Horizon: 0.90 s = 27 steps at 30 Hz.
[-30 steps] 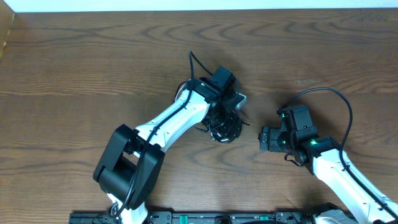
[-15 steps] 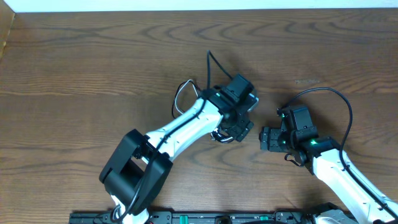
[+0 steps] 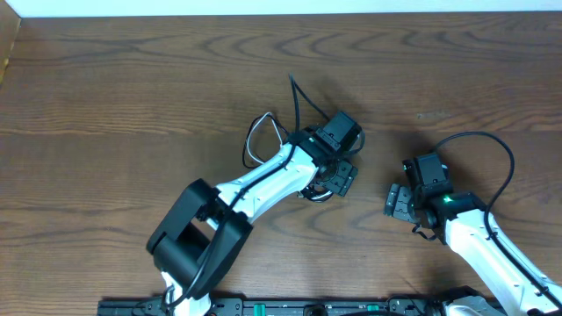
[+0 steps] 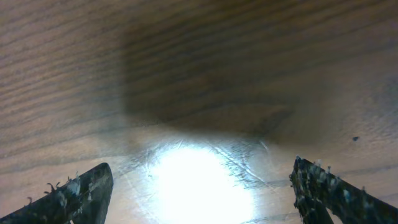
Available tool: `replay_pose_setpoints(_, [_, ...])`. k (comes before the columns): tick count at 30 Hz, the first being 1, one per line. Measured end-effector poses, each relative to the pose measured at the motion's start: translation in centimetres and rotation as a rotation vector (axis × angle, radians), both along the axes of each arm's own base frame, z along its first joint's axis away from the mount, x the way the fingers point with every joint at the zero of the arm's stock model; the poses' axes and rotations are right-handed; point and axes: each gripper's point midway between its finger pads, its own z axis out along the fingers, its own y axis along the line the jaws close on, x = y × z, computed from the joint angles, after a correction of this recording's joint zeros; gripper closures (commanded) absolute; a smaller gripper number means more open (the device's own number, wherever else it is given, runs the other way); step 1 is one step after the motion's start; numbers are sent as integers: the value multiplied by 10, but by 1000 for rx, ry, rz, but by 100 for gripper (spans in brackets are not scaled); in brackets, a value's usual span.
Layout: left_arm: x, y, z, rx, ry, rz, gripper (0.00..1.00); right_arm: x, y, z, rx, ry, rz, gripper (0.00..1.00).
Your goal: Untangle cables
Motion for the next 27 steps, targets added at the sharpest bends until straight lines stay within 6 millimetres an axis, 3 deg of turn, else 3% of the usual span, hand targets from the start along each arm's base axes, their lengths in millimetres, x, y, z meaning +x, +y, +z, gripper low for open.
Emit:
replay_pose_setpoints(3, [-2,2,-12,14,32,39,26,0,-2,0,-7,-3,-7,11])
replay_pose_setpoints(10, [-8,5,-29,45,78,74,44,1,-3,0,-11,-4,-12,11])
replay_pose_setpoints(17, [-24,-3,-30,45,113,42,82,1,-3,0,-11,-4,-12,9])
replay_pose_setpoints(18, [-30,-6,-30,50,119,25,91,1,-3,0,-11,-4,-12,8])
replay_pose_setpoints(21, [-40,-11,-30,54,131,3,93,1,-3,0,-11,-5,-13,4])
replay_pose_setpoints(27, [-45,-5,-27,67,153,6,93,9,10,2,44,-34,33,4])
